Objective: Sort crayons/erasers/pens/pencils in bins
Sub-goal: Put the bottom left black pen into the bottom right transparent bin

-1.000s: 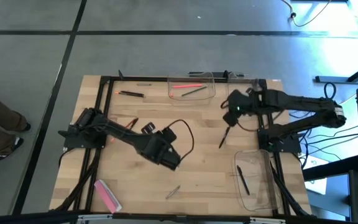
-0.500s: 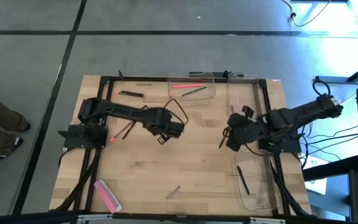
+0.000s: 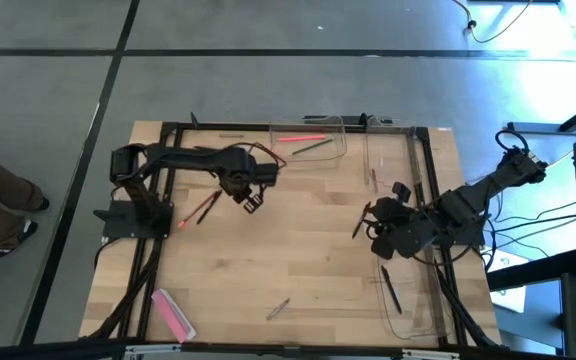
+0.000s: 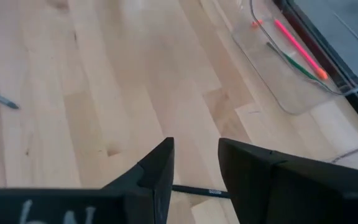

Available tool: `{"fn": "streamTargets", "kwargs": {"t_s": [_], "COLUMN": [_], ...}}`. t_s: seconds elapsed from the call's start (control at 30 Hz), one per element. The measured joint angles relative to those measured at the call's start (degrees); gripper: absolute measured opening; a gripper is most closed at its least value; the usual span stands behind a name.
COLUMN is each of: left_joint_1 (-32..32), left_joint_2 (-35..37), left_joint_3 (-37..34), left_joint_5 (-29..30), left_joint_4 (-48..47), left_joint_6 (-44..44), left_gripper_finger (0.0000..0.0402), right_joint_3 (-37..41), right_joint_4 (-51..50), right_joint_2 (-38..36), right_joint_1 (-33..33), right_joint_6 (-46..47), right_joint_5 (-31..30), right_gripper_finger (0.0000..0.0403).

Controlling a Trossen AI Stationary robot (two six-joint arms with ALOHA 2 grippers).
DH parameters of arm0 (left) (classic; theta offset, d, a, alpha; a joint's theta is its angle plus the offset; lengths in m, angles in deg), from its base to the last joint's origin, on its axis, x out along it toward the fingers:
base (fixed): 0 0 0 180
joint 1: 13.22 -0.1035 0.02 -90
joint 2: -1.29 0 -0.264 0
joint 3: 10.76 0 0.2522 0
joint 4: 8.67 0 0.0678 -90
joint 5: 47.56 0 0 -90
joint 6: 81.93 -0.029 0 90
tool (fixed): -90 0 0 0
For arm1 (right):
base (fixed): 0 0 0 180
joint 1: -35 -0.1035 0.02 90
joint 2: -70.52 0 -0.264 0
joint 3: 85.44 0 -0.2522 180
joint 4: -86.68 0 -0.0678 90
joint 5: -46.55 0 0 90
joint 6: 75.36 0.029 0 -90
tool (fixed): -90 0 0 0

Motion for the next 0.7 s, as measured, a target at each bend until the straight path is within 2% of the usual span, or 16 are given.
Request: {"fn": "streamTargets", "kwargs": {"t_s": [0.2, 0.4, 0.7], "left_joint_1": [-4.7, -6.5, -7.2], "left_joint_2": [2.3, 2.3, 2.3], "left_joint_3": [-6.8, -12.6, -13.4], "left_joint_5": [-1.8, -3.1, -3.0], "left_joint_4": [3.9, 9.5, 15.0], "left_joint_6": [0.0, -1.5, -5.1], "left_gripper_finger": [0.0082, 0.0082, 0.0082], "right_joint_3": [0.7, 2.4, 2.5], "right_joint_4": [2.1, 4.3, 4.9], "right_joint_2": [0.1, 0.2, 0.3], "right_joint_1": [-1.1, -1.3, -1.2], "right_joint_6": [-0.2, -0.2, -0.4], "right_joint_5": [-0.3, -0.9, -1.0], "right_gripper_finger": [0.0128, 0.0128, 0.0128]}}
